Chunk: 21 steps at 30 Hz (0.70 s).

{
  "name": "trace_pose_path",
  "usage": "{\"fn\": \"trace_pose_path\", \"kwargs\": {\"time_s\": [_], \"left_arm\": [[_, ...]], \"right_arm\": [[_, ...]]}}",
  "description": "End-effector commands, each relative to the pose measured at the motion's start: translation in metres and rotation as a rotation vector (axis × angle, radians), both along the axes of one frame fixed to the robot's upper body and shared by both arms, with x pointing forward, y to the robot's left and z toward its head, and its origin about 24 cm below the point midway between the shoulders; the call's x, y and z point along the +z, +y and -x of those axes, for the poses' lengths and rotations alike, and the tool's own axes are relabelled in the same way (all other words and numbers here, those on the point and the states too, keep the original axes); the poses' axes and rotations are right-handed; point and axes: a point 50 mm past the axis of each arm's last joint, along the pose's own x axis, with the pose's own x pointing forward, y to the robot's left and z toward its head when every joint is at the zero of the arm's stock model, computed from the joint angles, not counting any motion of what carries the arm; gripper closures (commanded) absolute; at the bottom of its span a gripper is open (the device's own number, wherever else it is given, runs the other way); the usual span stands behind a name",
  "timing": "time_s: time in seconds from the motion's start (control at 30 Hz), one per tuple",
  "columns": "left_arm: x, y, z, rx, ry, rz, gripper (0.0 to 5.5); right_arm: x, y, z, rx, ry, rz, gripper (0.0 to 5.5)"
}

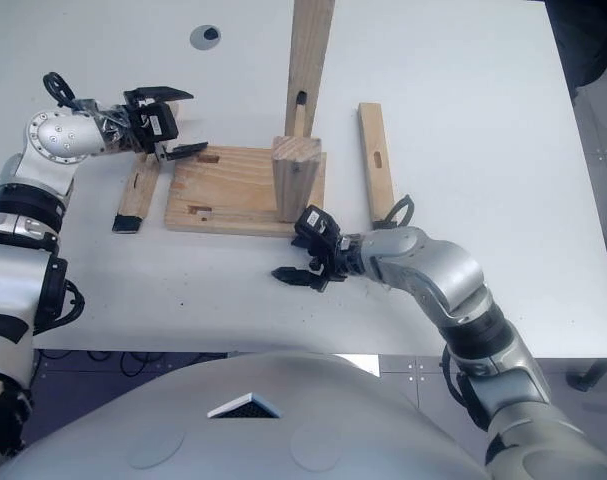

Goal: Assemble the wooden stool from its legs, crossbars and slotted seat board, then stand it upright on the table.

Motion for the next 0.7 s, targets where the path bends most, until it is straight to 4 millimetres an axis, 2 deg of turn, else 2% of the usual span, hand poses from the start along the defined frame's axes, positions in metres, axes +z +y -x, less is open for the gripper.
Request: {"fn": "trace_pose_path", "kwargs": {"time_s": [0.03, 0.23, 0.4, 0.53, 0.63, 0.7], "left_arm": [[-0.039, 0.005, 0.036, -0.011, 0.225, 0.026, 1.78], [-0.043, -0.028, 0.059, -0.042, 0.319, 0.211, 1.78], [-0.048, -0.061, 0.078, -0.01, 0.378, 0.359, 1.78], [-0.047, -0.072, 0.084, 0.022, 0.397, 0.413, 1.78], [-0.026, -0.071, 0.072, 0.066, 0.322, 0.487, 1.78], [0.004, -0.061, 0.051, 0.123, 0.209, 0.545, 1.78]], "right_arm": [[-0.003, -0.014, -0.036, -0.155, -0.173, 0.171, 1.74], [0.003, -0.019, -0.07, -0.324, -0.298, 0.181, 1.74], [-0.003, -0.022, -0.086, -0.405, -0.346, 0.174, 1.74], [-0.01, -0.026, -0.092, -0.444, -0.366, 0.183, 1.74], [-0.009, -0.032, -0.094, -0.456, -0.38, 0.185, 1.74], [-0.005, -0.035, -0.095, -0.449, -0.403, 0.176, 1.74]]}}
